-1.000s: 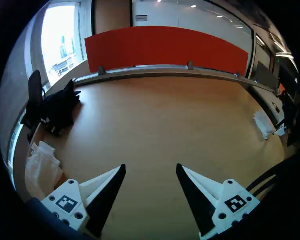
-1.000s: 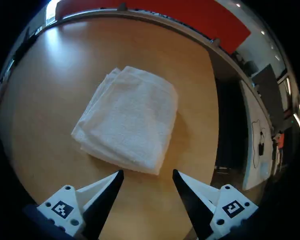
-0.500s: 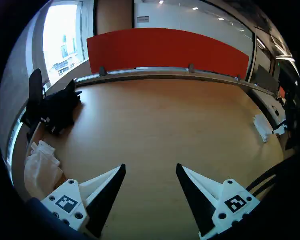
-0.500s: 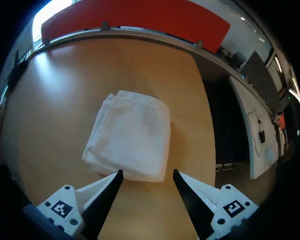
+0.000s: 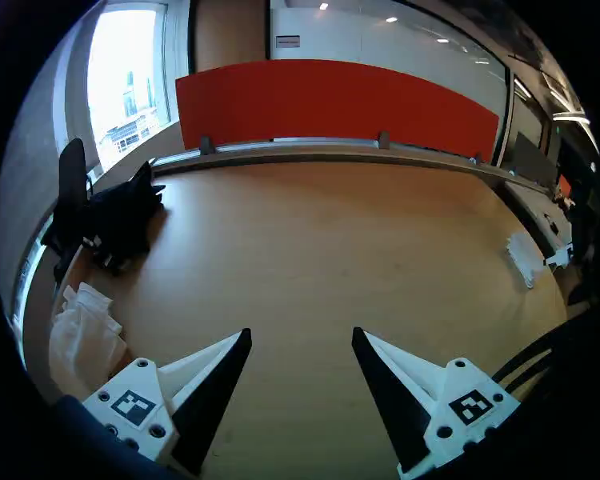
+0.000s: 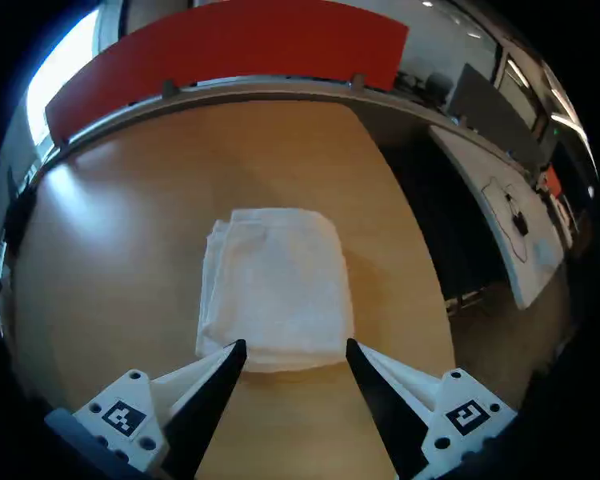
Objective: Fold towel
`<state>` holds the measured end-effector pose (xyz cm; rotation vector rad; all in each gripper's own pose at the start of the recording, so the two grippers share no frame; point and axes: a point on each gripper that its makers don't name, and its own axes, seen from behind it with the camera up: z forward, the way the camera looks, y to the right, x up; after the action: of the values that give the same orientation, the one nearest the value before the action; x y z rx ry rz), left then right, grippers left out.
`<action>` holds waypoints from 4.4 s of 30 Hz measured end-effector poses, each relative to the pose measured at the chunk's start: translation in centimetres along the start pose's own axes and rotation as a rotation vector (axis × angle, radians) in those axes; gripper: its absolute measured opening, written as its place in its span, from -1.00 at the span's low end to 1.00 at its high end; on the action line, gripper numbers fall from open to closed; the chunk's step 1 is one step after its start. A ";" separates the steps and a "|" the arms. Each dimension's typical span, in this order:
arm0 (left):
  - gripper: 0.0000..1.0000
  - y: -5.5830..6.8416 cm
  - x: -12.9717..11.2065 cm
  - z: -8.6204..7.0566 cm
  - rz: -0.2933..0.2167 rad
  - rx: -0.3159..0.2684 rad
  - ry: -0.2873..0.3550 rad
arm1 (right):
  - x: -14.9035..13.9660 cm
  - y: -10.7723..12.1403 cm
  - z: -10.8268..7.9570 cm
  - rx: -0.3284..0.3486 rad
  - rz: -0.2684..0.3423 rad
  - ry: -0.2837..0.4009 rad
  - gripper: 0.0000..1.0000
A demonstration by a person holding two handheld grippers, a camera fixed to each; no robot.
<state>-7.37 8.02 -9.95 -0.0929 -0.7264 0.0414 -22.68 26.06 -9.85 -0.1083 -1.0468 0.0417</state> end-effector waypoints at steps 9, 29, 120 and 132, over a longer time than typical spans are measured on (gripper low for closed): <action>0.86 -0.4 0.3 0.0 -0.001 0.001 0.008 | 0.2 -0.7 -0.1 0.005 0.078 0.009 0.93; 0.86 -2.2 4.3 0.1 -0.010 0.027 0.091 | 6.6 -1.9 -4.8 -0.079 0.109 0.365 0.93; 0.86 -5.2 19.7 -2.9 -0.061 0.061 0.616 | 21.5 -28.0 -20.7 0.196 -0.026 0.949 0.94; 0.86 -5.7 19.0 -2.5 -0.064 0.063 0.619 | 21.2 -28.8 -20.5 0.205 -0.015 0.937 0.94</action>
<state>8.50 3.53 1.34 -0.0185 -0.1087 -0.0262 5.17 -2.12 1.39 0.0678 -0.1044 0.0749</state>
